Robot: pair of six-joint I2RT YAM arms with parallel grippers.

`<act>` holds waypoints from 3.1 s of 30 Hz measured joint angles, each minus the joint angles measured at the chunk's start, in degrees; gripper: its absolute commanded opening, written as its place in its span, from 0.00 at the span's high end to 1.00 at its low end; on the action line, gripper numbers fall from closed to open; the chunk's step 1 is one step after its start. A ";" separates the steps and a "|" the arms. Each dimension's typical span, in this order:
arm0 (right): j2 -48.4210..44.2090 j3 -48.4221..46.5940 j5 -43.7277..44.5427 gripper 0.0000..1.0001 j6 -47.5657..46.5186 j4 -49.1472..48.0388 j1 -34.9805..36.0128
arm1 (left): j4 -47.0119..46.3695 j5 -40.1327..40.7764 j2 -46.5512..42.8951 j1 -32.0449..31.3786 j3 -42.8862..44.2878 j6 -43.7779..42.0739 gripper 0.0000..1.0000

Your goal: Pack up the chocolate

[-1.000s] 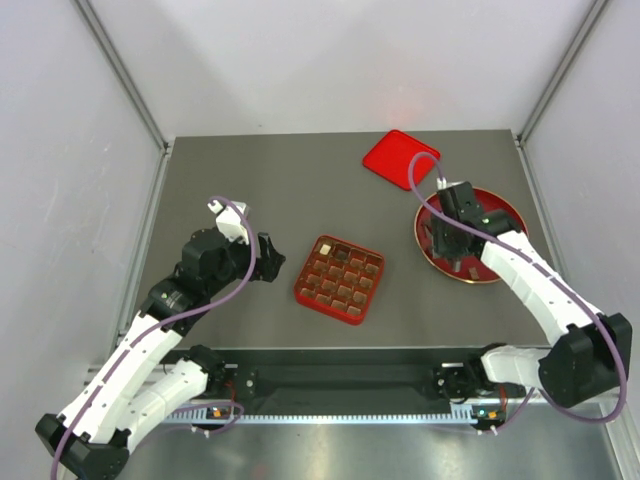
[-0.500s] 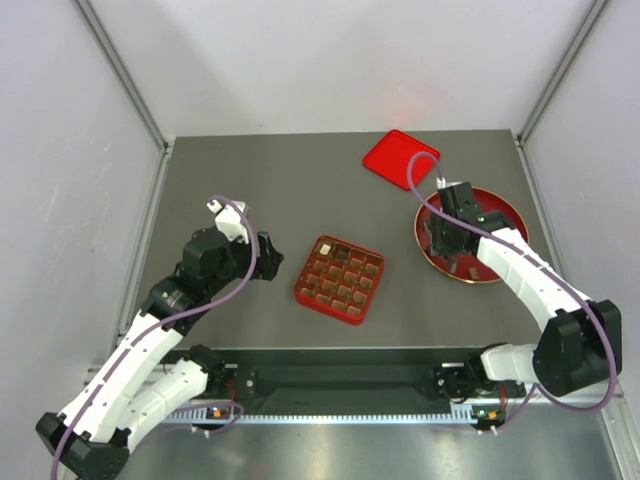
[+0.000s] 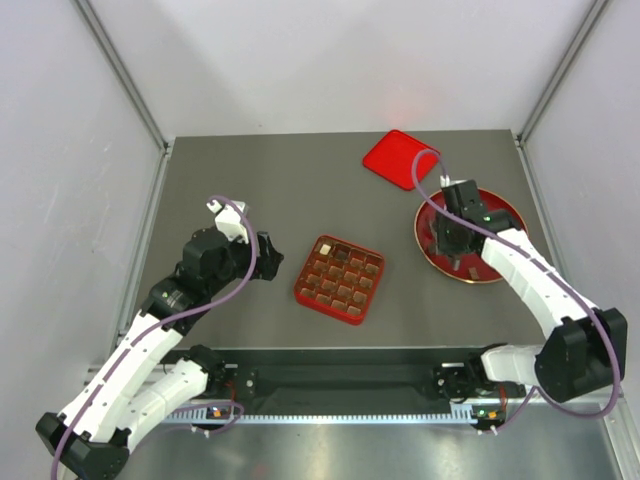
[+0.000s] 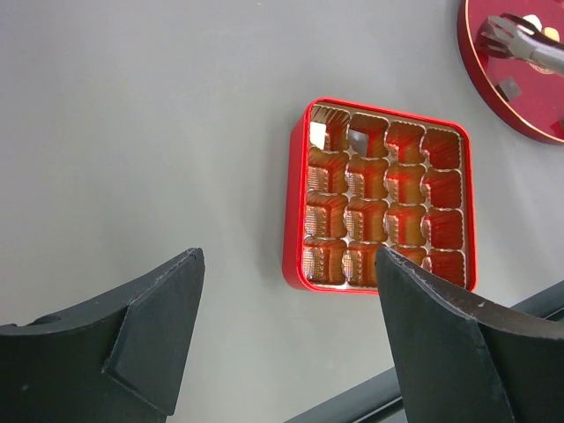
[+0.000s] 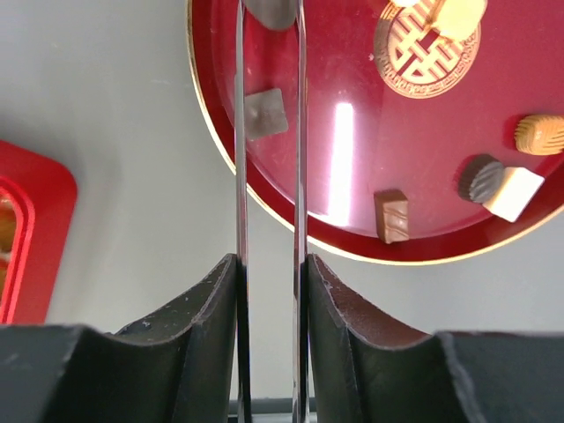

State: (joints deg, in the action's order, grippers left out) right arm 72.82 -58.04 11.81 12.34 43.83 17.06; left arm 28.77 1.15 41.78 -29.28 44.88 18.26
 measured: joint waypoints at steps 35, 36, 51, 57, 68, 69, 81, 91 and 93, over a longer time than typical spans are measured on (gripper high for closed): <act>-1.01 -8.24 -0.42 0.72 12.35 6.99 31.04 | 0.02 0.02 -0.04 0.00 0.00 0.02 0.16; -0.94 -8.48 -0.31 0.72 12.41 7.08 31.26 | 0.02 0.02 -0.04 0.00 0.00 0.02 0.16; -1.03 -9.62 1.73 0.68 13.88 9.51 34.21 | 0.02 0.00 -0.04 0.00 0.00 0.02 0.16; -1.05 -9.62 2.12 0.67 14.45 9.90 34.88 | 0.00 0.00 -0.02 0.00 0.00 0.02 0.16; -1.18 -10.78 3.41 0.62 15.21 11.17 35.71 | 0.02 0.00 -0.02 0.00 0.00 0.02 0.16; -1.22 -10.99 3.43 0.61 15.28 11.34 35.76 | 0.00 -0.02 -0.02 0.00 0.00 0.02 0.16; -1.29 -12.66 5.60 0.60 15.74 13.42 36.48 | 0.00 -0.02 -0.04 0.02 0.00 0.04 0.16; -2.43 -18.95 11.23 0.61 14.88 18.27 30.86 | 0.00 -0.24 0.00 0.02 0.00 0.04 0.17; -3.78 -17.77 11.34 0.60 13.86 18.58 25.64 | 0.00 -0.26 0.00 0.00 0.00 0.04 0.17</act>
State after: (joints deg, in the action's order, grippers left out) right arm 69.04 -75.81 23.16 26.20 62.41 42.70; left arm 28.77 0.89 41.78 -29.28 44.88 18.31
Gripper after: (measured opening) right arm 0.398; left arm 0.834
